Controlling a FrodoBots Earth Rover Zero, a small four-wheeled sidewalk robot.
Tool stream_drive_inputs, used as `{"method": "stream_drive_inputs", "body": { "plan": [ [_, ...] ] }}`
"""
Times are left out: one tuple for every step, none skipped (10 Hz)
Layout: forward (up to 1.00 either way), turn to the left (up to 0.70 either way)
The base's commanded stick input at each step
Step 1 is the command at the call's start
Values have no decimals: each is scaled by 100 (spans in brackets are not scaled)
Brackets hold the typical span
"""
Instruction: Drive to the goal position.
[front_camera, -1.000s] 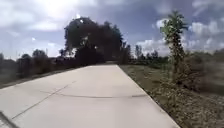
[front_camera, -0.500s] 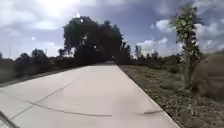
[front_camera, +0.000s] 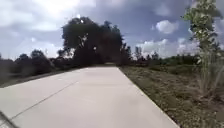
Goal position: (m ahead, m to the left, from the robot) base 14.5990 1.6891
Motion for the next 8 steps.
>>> {"method": "stream_drive_inputs", "body": {
  "plan": [
    [85,0],
    [85,0],
    [85,0],
    [85,0],
    [85,0],
    [85,0],
    [85,0],
    [85,0]
  ]
}}
